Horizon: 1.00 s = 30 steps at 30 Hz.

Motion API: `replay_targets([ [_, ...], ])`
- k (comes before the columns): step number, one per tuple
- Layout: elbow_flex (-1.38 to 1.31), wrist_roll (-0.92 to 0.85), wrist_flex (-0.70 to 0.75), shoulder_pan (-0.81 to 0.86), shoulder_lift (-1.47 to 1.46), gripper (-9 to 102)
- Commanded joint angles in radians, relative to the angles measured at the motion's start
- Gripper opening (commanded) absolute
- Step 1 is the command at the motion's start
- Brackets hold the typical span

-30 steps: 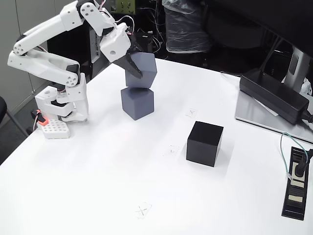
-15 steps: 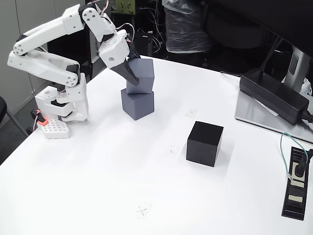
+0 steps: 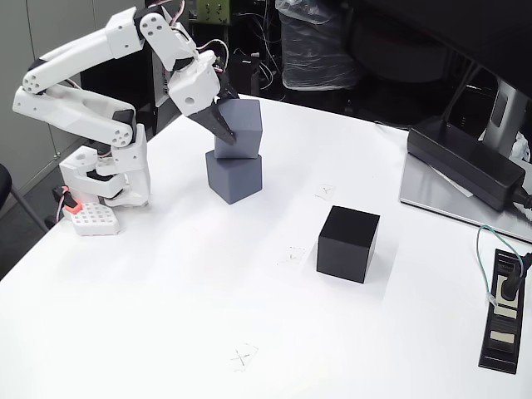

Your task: Stack the three blocks in an ordered color.

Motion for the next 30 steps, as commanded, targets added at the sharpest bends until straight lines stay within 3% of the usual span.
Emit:
replay_targets([
  [1, -0.003, 0.002, 0.000, -0.014, 0.006, 30],
  [21, -0.012, 0.002, 0.005, -0.006, 0.006, 31],
  [30, -0.014, 0.002, 0.005, -0.005, 0.006, 41],
])
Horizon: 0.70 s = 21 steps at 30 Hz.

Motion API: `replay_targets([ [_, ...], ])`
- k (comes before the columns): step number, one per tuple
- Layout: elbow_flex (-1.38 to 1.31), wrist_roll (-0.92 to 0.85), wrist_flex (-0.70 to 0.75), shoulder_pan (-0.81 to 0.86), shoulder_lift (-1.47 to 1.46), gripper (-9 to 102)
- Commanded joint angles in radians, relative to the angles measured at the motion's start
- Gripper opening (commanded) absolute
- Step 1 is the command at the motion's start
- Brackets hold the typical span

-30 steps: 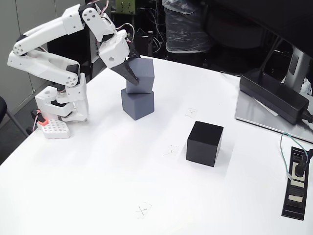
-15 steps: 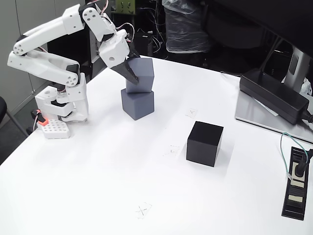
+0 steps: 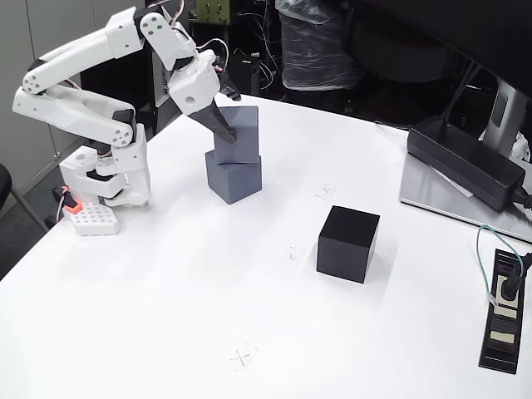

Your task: Stack the three blocks in an ordered color.

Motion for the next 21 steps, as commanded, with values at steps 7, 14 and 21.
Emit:
replay_targets([
  [7, -0.038, 0.000, -0.006, 0.008, 0.006, 41],
  [14, -0.261, 0.009, 0.008, 0.011, 0.008, 41],
  [21, -0.397, -0.003, -0.011, 0.195, -0.005, 41],
])
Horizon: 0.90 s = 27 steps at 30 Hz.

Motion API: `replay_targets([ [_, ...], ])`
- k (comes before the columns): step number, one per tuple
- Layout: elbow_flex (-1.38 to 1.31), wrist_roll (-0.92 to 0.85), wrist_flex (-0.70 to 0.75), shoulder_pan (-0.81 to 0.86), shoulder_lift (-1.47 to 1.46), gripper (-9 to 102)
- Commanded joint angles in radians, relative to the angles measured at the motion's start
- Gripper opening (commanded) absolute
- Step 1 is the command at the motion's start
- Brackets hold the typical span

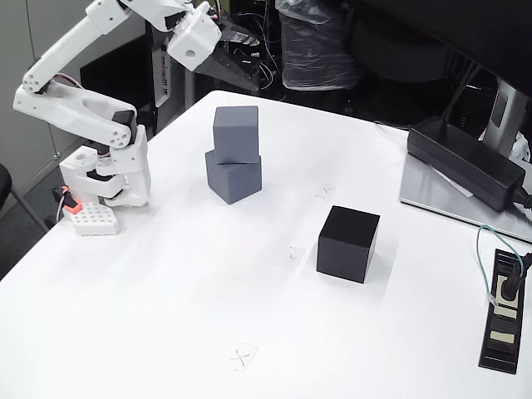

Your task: Stack the three blocks in an ordered color.

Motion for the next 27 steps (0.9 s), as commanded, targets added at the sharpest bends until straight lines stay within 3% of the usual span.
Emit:
replay_targets([
  [1, -0.054, -0.008, -0.017, 0.101, -0.003, 41],
  [14, 0.167, -0.446, -0.278, 0.376, -0.006, 41],
  [27, 0.604, -0.554, -0.963, 0.403, -0.006, 41],
])
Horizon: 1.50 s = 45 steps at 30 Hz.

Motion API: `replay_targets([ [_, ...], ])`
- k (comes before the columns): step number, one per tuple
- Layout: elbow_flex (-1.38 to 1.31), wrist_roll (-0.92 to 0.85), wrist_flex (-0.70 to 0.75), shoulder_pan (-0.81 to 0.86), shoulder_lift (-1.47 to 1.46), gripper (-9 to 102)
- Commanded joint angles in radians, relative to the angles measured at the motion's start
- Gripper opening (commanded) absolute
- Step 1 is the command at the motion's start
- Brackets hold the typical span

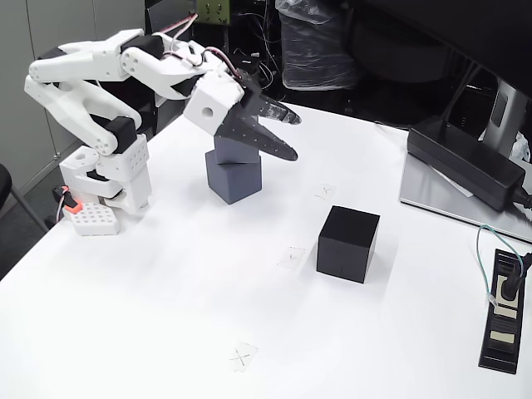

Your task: Stack the three blocks in an ordered color.

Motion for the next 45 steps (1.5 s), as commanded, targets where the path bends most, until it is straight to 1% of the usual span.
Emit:
replay_targets([
  [1, 0.080, -0.037, -0.190, 0.005, -0.002, 41],
  [5, 0.163, -0.083, -0.360, 0.006, -0.002, 41],
  [8, 0.183, -0.114, -0.431, 0.035, -0.002, 41],
  [10, 0.184, -0.129, -0.449, 0.063, -0.002, 41],
  [17, 0.181, -0.137, -0.437, 0.120, -0.005, 41],
  [20, 0.160, -0.121, -0.374, 0.127, -0.055, 41],
  [22, 0.095, -0.106, -0.310, 0.127, -0.104, 41],
  [29, -0.222, 0.025, -0.034, 0.120, -0.357, 41],
  [33, -0.388, 0.084, 0.094, 0.118, -0.517, 41],
  [38, -0.565, 0.107, 0.156, 0.118, -0.709, 41],
  [42, -0.660, 0.109, 0.161, 0.112, -0.839, 41],
  [45, -0.687, 0.109, 0.163, 0.064, -0.893, 41],
])
